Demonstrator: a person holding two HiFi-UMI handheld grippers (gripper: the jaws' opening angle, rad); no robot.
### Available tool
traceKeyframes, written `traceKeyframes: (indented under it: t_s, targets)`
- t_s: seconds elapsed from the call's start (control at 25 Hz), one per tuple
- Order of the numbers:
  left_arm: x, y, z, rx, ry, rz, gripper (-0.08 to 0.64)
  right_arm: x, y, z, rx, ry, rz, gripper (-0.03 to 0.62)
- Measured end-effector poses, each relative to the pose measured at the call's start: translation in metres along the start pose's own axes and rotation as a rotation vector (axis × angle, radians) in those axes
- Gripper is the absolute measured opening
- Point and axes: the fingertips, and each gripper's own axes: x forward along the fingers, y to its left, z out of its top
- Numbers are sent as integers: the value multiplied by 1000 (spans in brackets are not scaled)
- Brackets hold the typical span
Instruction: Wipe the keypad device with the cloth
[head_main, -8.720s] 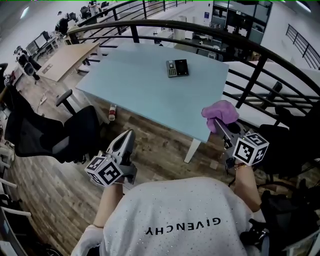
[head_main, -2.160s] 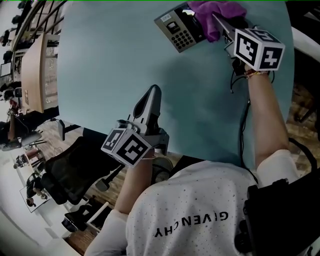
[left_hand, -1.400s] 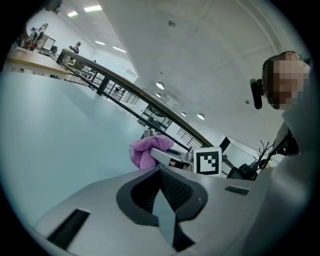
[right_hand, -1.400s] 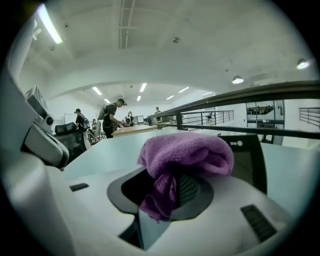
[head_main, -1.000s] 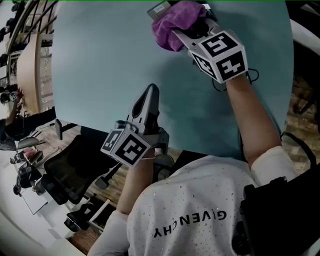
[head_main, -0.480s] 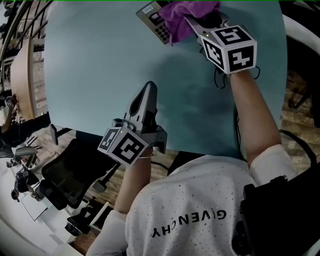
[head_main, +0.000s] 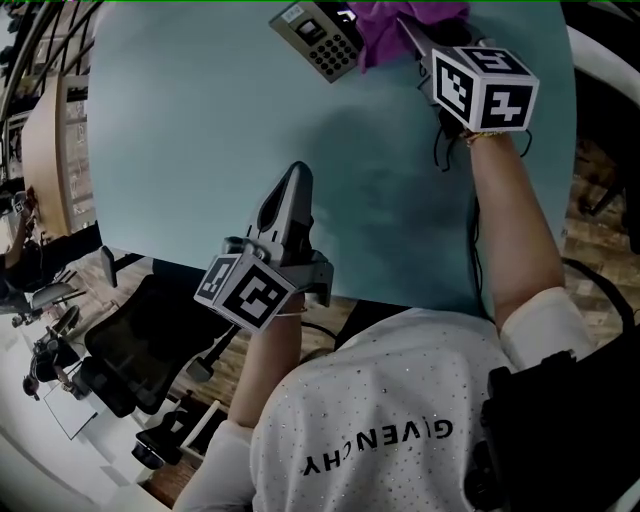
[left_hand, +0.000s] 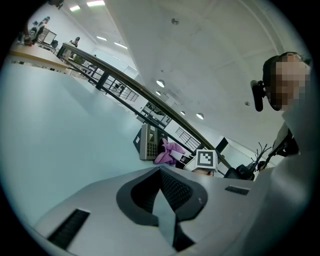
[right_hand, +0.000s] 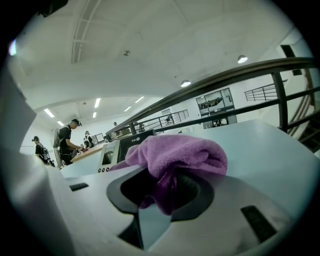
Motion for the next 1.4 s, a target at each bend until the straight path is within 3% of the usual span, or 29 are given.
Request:
traceKeyframes:
  t_s: [0.16, 0.24, 0.44, 0.56, 0.64, 0.72, 1.04, 1.4]
  targets:
    - [2, -2, -1, -1, 3, -6, 12, -4, -1, 3, 2, 4, -31, 117]
    - [5, -1, -2, -1, 7, -7, 12, -5, 20, 8, -47, -6, 19, 115]
    - [9, -3, -3, -2, 14, -13, 12, -8, 109, 2, -274, 5, 274, 117]
    - [12, -3, -5, -3, 19, -15, 12, -2, 136, -21, -485, 65, 308, 117]
    - [13, -2, -7, -3, 24, -15, 12, 3, 137, -33, -564, 98, 292, 117]
    - [13, 1, -8, -5, 27, -11, 12, 5, 132, -36, -556, 106, 273, 117]
    - [11, 2, -7, -12, 24, -5, 12, 2, 72, -21, -367, 93, 163, 117]
    - [8, 2, -5, -27, 18, 7, 12, -1, 34, -14, -346, 93, 69, 118]
